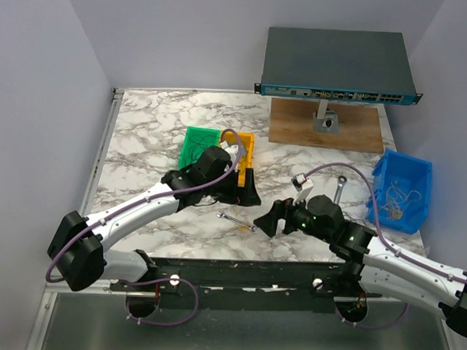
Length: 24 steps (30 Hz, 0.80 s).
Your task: Untangle the cables
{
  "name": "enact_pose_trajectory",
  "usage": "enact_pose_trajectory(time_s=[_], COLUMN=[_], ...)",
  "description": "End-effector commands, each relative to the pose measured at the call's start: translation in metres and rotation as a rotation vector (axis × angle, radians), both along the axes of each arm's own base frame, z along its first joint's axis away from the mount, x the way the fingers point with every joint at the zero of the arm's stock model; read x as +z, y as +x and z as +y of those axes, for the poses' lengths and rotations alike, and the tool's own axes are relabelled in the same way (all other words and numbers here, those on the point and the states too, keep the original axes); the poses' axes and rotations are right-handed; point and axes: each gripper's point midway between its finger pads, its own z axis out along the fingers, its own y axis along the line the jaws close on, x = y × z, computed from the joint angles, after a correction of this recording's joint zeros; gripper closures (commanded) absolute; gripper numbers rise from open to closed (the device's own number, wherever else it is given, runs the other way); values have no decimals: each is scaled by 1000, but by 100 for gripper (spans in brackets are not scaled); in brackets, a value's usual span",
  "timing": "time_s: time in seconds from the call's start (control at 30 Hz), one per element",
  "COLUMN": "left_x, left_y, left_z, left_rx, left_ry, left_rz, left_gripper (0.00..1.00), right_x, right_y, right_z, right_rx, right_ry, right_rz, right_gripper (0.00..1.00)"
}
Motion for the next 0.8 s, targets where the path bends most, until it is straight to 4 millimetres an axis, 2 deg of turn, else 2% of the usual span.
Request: enact_pose_trajectory(time_s=[0.0, 0.13, 0.33, 0.47, 0.6, 0.67, 0.77], left_x=[26, 23, 10, 6, 2, 1, 1], left_y=[7, 16, 20, 17, 12, 10, 7], left_z=[-7, 20, 67, 97, 121, 128, 134], left_rx=[-6, 81, 199, 260, 302, 319, 335], left_ry=[-30, 56, 73, 43, 59, 71, 71], left_rz=[-77, -100, -107, -126, -151, -166, -181], left_gripper=[4, 2, 1, 1, 1, 1, 1], right_x=[-3, -23, -52, -60, -71, -83, -104], right_y=[10, 14, 14, -2, -31, -45, -53], right_z=[-4, -3, 17, 25, 32, 32, 24], right_rx=[-63, -61, -8, 33, 79, 76, 22], right_ry=[-17, -124, -266, -338, -432, -528, -683], right_rz=[-9, 35, 131, 159, 195, 198, 208], right_gripper=[0, 0, 0, 1, 1, 1, 3])
